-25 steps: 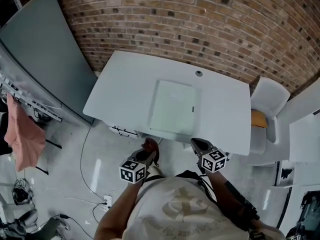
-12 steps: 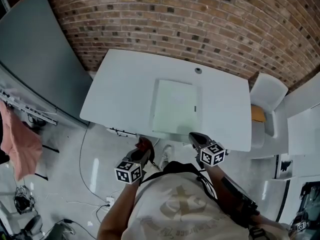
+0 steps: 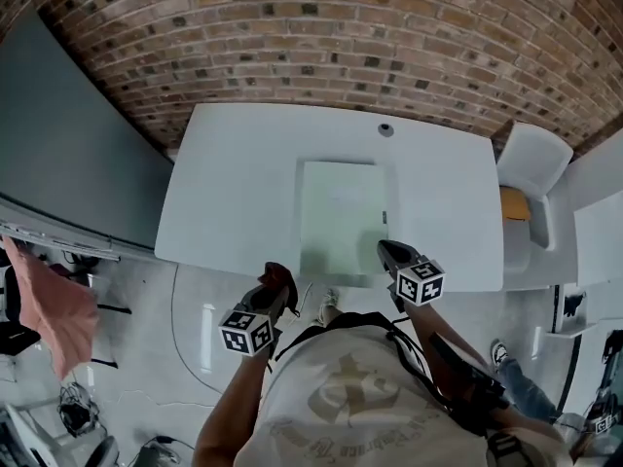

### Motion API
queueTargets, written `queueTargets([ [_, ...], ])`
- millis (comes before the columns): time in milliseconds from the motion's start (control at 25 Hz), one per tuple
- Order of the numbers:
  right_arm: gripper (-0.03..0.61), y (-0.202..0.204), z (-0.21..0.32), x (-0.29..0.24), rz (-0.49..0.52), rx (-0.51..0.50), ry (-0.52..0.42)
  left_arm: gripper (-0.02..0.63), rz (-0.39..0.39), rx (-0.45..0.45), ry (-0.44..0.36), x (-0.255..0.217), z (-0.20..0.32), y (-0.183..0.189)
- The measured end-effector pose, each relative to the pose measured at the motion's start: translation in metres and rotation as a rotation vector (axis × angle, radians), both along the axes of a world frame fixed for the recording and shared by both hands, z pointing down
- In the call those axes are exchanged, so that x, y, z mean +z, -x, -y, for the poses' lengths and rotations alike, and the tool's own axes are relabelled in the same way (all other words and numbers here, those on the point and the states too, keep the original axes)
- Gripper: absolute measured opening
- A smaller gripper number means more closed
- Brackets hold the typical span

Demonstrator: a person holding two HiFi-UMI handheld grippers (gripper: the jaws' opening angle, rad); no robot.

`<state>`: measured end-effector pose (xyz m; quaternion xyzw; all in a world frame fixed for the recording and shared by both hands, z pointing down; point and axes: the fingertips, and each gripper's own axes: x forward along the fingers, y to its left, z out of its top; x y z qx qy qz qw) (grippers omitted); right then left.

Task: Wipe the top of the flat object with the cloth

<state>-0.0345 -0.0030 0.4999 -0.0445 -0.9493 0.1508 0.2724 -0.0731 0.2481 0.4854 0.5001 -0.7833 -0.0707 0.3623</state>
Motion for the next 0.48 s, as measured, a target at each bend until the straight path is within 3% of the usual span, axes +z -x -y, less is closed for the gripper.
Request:
queueTargets([
  [280,0.009,0.038,0.041,0.01,-0.017,0.032,-0.012,0.08,0.031,0.055,0.029,-0.01,0.047,0.063],
  [480,0.051,0.052,0.061,0.027,-0.072,0.036,0.007,0.08,0.058,0.112,0.043,-0.022,0.091,0.094],
])
